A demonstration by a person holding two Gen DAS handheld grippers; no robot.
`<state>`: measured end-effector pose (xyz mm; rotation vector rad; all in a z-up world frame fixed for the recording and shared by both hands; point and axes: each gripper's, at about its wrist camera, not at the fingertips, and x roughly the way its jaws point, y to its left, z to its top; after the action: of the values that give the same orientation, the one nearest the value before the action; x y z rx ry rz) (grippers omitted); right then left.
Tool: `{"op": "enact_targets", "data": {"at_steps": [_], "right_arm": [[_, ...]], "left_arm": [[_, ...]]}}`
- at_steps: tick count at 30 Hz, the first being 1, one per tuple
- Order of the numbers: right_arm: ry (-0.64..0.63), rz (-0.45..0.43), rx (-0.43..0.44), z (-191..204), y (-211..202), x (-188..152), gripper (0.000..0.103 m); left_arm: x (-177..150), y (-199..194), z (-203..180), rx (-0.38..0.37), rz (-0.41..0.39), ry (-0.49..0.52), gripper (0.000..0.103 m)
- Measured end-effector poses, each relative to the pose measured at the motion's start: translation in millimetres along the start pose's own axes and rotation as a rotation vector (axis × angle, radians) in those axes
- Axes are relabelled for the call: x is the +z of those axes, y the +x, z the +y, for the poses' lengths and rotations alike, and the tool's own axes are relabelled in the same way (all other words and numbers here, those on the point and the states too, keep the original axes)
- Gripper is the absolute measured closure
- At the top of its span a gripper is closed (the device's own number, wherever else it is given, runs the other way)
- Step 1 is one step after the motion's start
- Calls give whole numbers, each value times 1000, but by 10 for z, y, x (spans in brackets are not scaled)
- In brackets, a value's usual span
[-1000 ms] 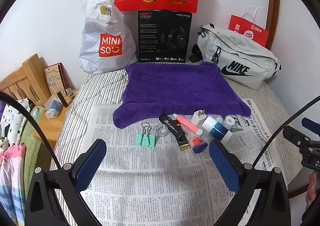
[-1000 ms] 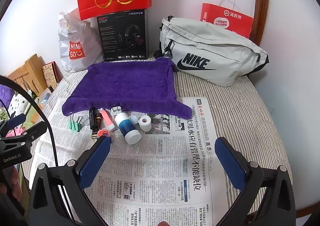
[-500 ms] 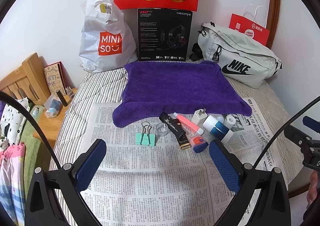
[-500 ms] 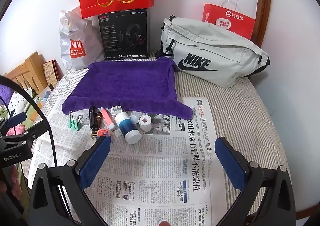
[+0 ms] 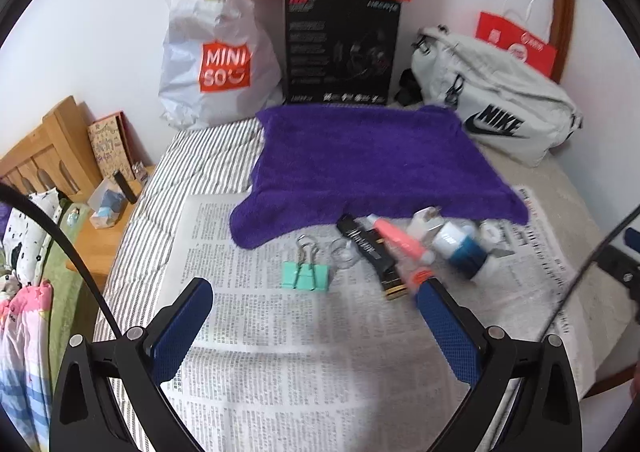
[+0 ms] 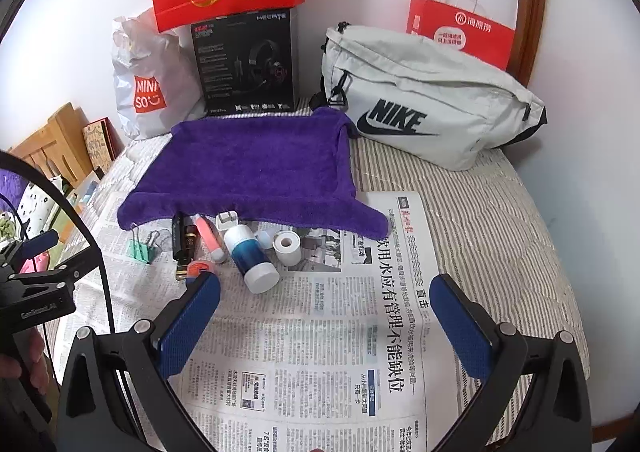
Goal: Organize rigid objects
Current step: 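Grasp the mint-green binder clip with the left gripper while the right gripper grasps the white tape roll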
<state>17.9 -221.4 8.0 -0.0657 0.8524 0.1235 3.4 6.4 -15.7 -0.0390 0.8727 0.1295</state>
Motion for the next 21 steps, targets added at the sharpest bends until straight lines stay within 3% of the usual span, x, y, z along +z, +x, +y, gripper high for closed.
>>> {"op": "enact_targets", "data": {"at_steps": [7,15,20,21], "right_arm": [[0,56,3,-43,265,-91,0],[1,90,38,-53,502,-201,0],[23,110,59,-85,646,-226,1],[24,112,61,-90,668,-229,1]], "left_arm": [[-146,547,205,-3,69,-45,0],[-218,943,234,6,80,-24,6],[-190,1051,204,-13,72,-5,18],[-188,1070,198,-13,70,0,25]]}}
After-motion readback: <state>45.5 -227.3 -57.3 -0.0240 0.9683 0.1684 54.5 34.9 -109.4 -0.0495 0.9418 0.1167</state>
